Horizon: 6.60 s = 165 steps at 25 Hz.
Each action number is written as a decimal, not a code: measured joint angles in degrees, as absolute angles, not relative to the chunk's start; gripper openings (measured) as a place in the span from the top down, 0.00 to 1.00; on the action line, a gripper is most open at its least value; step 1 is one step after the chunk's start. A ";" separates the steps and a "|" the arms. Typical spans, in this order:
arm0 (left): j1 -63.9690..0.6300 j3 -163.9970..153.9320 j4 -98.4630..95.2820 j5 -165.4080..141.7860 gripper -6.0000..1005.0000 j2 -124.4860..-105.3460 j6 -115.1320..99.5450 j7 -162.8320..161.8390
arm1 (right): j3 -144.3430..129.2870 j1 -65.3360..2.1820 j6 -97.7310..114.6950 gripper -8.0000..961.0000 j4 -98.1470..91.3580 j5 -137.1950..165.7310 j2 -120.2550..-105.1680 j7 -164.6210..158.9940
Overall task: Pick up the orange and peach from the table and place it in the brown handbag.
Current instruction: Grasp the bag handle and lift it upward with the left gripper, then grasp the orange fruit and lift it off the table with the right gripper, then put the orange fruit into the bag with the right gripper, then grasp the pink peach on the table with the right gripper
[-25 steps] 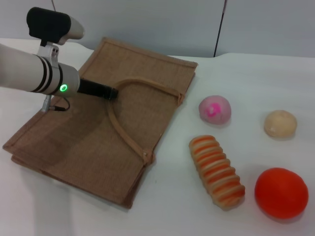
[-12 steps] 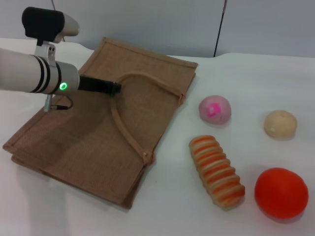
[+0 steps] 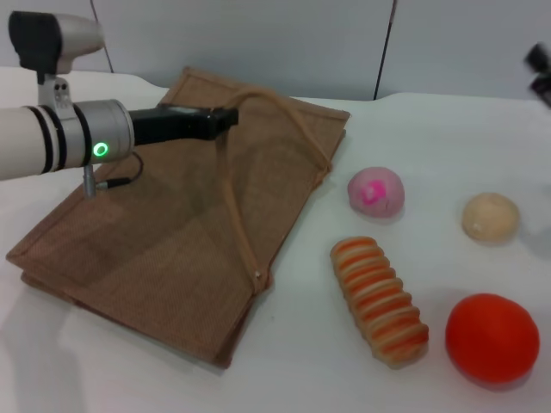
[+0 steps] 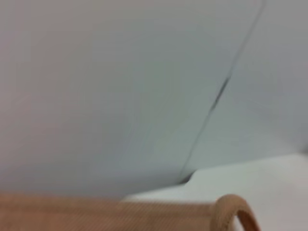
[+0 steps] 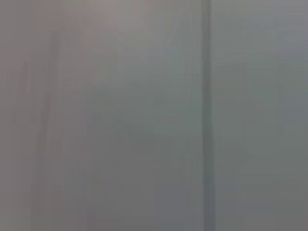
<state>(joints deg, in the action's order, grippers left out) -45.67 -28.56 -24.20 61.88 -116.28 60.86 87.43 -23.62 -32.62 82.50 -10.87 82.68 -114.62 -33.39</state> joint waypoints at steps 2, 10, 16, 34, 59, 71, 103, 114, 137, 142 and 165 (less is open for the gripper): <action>-44.86 -28.57 -24.14 65.22 0.88 -116.28 63.04 90.38 | -26.53 -32.69 82.37 0.21 -12.22 83.21 -114.38 -35.69; -41.58 -28.36 -23.92 75.02 0.88 -116.20 74.68 98.77 | -34.74 -34.71 86.73 0.21 -22.93 103.49 -111.38 -59.59; -39.95 -28.31 -23.87 79.61 0.88 -116.19 79.03 102.30 | -34.85 -36.06 92.04 0.21 -26.88 116.11 -110.32 -69.90; -38.12 -27.68 -24.18 82.89 0.88 -115.50 85.25 102.81 | -34.90 -38.87 96.28 0.22 -32.02 139.26 -110.58 -88.21; -37.80 -27.49 -24.17 82.97 0.88 -115.05 86.23 102.57 | -34.87 -37.39 96.29 0.53 -38.61 144.08 -112.18 -91.02; -37.52 -27.37 -24.17 83.41 0.88 -115.03 87.26 102.57 | -33.50 -36.88 96.82 0.79 -41.64 143.61 -113.04 -89.04; -41.20 -25.13 -24.23 85.05 0.88 -114.97 98.57 99.40 | -32.47 -55.39 91.00 0.93 -23.71 130.62 -115.87 -70.68; -43.21 -25.32 -24.05 84.98 0.88 -115.27 99.95 98.95 | -32.55 -57.87 75.12 0.91 -16.50 127.15 -116.33 -66.22; -41.27 -23.15 -23.96 90.33 0.88 -115.58 104.69 98.35 | -31.71 -63.75 58.43 0.77 -1.08 126.34 -116.63 -46.37; -39.67 -19.83 -23.91 90.49 0.88 -115.68 104.79 98.64 | -29.64 -63.38 58.86 0.71 0.59 126.29 -116.57 -42.41; -31.46 -6.26 -23.77 90.51 0.88 -116.30 103.34 102.96 | -9.81 -45.80 91.05 0.22 -12.80 126.29 -115.57 -36.05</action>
<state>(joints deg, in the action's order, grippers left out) -31.46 -6.26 -23.77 90.51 -116.30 103.34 102.96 -9.81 -45.80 91.05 -12.80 126.29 -115.57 -36.05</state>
